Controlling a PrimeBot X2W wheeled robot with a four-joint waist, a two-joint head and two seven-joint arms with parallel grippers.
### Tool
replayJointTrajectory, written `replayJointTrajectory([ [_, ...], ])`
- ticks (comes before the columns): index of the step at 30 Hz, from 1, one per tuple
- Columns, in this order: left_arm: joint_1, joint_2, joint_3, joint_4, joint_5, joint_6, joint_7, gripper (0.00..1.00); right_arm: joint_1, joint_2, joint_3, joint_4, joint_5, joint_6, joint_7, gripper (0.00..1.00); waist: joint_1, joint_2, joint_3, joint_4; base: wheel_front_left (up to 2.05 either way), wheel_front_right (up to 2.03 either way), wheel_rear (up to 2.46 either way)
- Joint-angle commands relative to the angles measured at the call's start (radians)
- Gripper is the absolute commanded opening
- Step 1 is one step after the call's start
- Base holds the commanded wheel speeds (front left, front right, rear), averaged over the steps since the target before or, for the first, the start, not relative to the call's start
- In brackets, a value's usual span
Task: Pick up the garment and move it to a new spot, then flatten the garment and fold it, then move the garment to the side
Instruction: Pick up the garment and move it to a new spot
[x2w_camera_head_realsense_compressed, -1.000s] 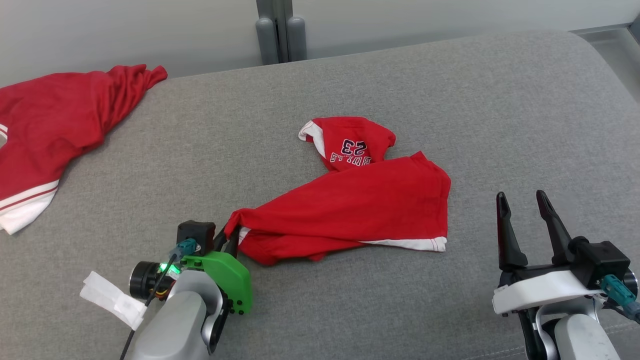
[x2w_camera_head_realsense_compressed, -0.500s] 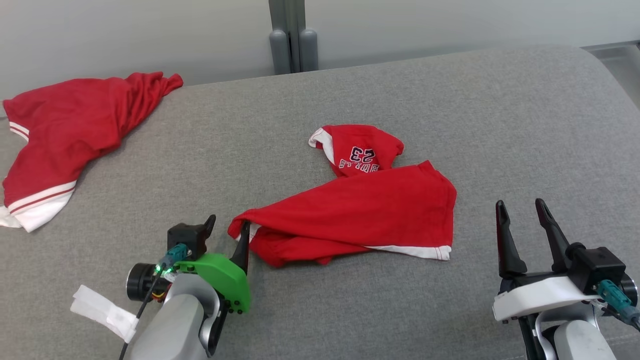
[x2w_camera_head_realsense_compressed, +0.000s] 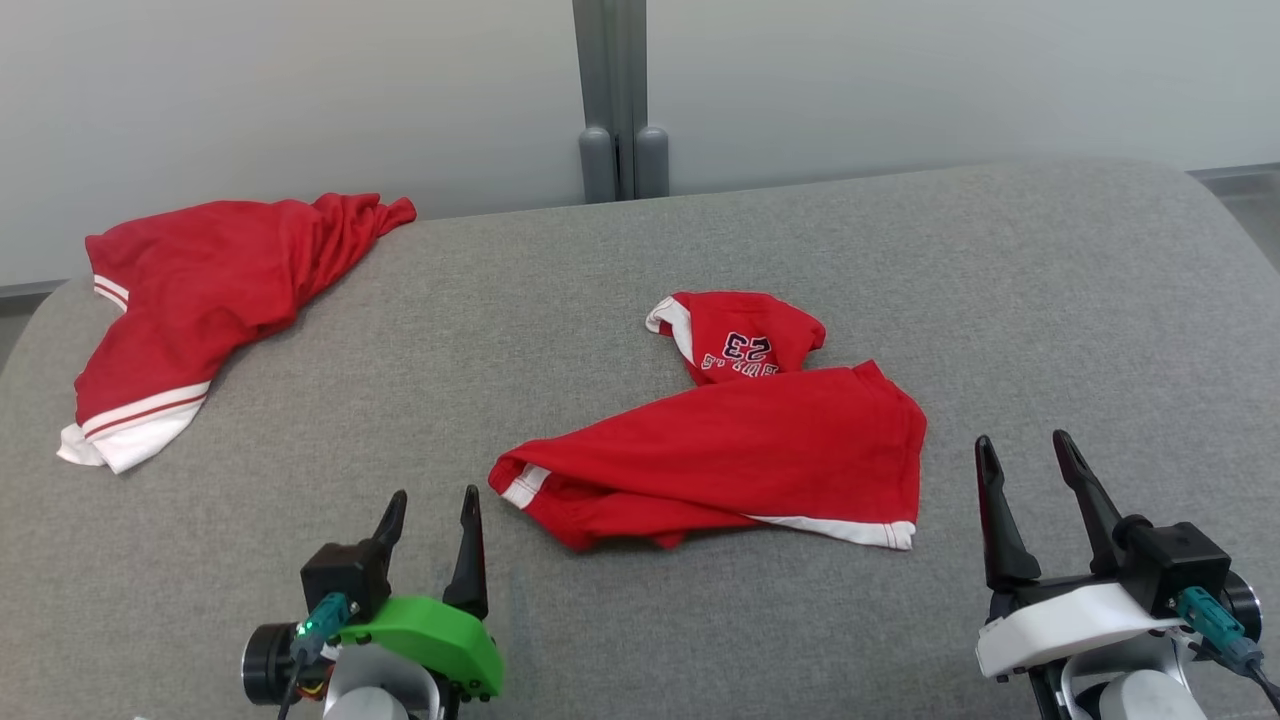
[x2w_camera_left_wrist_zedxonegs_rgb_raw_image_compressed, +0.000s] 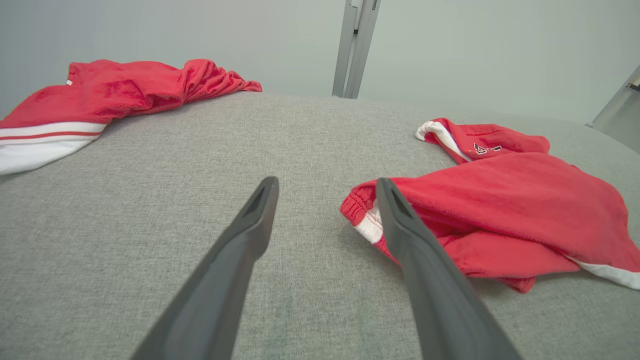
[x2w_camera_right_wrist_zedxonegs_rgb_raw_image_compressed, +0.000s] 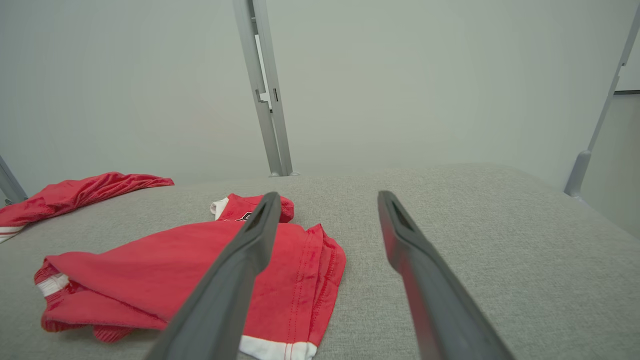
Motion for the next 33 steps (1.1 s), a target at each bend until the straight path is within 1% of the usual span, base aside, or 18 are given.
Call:
replayJointTrajectory([
  [1,0.037,-0.005,0.009,-0.022,0.017,0.005,0.000,1.00,0.017,-0.003,0.000,-0.003,-0.003,0.000,-0.003,1.00,0.0000,0.0000,-0.013,0.004,0.00,0.00,0.00],
  [8,0.119,-0.019,0.070,-0.109,0.042,0.020,0.000,1.00,0.036,-0.003,0.007,-0.003,-0.007,0.000,-0.003,1.00,0.0000,0.0000,-0.032,0.012,0.00,0.00,0.00],
  [15,0.179,-0.024,0.101,-0.157,0.068,0.023,-0.001,1.00,0.035,-0.003,0.010,-0.001,-0.007,0.000,-0.003,1.00,0.0000,0.0000,-0.035,0.018,0.00,0.00,0.00],
  [23,0.195,-0.025,0.084,-0.174,0.065,0.037,-0.001,1.00,0.028,-0.003,0.013,0.007,0.002,0.000,-0.003,1.00,0.0000,0.0000,-0.032,0.021,0.00,0.00,0.00],
  [33,0.189,-0.025,0.079,-0.169,0.073,0.040,-0.001,1.00,0.023,-0.003,0.014,0.010,0.003,0.000,-0.003,1.00,0.0000,0.0000,-0.029,0.020,0.00,0.00,0.00],
])
